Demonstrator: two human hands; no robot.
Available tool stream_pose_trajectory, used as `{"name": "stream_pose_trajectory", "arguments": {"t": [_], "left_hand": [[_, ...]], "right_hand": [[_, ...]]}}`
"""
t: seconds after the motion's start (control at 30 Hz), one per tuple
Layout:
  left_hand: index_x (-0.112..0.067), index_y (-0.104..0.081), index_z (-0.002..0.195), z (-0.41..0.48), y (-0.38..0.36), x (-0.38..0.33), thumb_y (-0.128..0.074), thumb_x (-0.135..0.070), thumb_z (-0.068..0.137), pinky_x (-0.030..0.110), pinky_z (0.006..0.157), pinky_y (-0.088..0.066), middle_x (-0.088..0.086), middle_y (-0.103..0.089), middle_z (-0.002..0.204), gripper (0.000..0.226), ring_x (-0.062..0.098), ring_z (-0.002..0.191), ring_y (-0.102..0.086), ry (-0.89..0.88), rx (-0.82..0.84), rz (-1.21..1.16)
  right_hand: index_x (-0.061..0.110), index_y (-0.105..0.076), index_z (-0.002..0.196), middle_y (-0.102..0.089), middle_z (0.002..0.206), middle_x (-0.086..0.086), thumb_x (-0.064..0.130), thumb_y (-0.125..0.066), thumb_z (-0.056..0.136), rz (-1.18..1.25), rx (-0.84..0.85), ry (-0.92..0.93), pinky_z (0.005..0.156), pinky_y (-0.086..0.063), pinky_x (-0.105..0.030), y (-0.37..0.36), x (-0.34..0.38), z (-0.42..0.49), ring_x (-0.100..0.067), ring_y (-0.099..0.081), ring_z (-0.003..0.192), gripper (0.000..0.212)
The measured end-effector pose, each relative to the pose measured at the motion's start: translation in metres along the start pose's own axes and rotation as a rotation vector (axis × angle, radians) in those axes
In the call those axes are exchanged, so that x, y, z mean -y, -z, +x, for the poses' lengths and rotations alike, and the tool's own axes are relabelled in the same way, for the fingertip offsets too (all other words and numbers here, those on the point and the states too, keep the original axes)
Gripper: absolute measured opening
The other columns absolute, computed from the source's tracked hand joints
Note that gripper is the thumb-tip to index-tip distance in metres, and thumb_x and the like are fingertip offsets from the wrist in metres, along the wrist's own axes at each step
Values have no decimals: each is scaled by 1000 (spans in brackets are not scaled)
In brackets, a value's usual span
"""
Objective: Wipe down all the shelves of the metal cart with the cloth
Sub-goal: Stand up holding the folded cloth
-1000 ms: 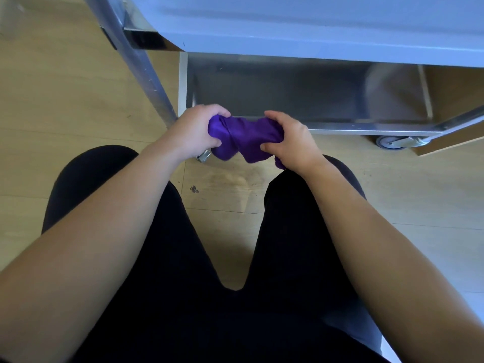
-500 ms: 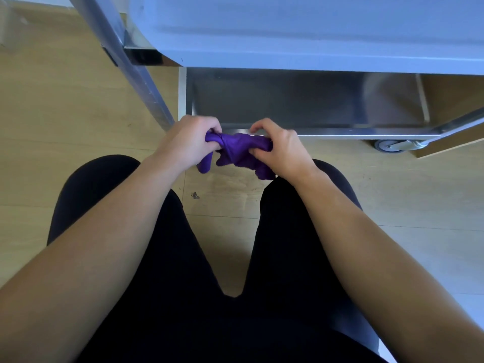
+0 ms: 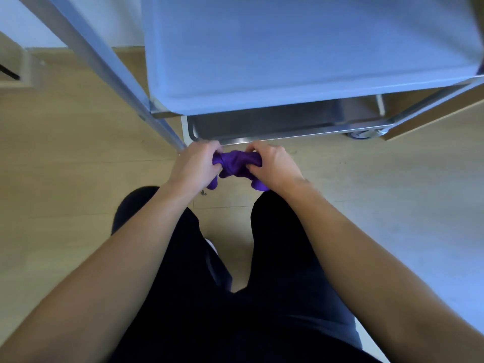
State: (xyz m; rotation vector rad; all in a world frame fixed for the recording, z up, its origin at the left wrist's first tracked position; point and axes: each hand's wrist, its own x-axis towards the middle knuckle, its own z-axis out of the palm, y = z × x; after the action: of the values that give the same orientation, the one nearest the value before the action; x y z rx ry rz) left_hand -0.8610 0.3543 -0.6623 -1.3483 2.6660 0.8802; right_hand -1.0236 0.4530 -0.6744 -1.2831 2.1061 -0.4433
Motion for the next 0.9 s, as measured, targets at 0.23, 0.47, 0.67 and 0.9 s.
{"name": "stream_pose_trajectory", "arguments": {"t": [0.23, 0.47, 0.67, 0.9], "left_hand": [[-19, -63, 88, -75, 132, -124, -59, -5, 78, 39, 67, -51, 0, -65, 79, 18, 24, 81, -59, -50, 197, 52], [-20, -62, 90, -121, 241, -277, -62, -10, 79, 38, 69, -50, -1, -63, 87, 15, 22, 83, -59, -235, 299, 119], [-20, -63, 87, -113, 237, -414, -61, -9, 81, 41, 67, -53, -4, -60, 88, 13, 18, 76, -60, -428, 345, 145], [-22, -64, 89, -100, 171, -586, -71, -18, 81, 38, 73, -55, -5, -66, 87, 11, 13, 78, -63, -513, 446, 111]], "right_hand": [[23, -57, 104, -65, 92, -1, 19, -62, 80, -5, 59, -125, 69, -54, -37, 143, 74, -118, -27, -62, 81, 25], [26, -53, 103, -68, 84, 0, 20, -63, 79, 47, -26, -233, 63, -53, -36, 301, 110, -233, -23, -62, 73, 26], [24, -54, 102, -64, 81, 2, 23, -63, 80, 97, -163, -314, 63, -53, -36, 392, 46, -303, -21, -60, 73, 24], [24, -56, 100, -65, 88, 2, 17, -63, 77, 123, -270, -403, 63, -52, -38, 505, -78, -369, -22, -60, 77, 25]]}}
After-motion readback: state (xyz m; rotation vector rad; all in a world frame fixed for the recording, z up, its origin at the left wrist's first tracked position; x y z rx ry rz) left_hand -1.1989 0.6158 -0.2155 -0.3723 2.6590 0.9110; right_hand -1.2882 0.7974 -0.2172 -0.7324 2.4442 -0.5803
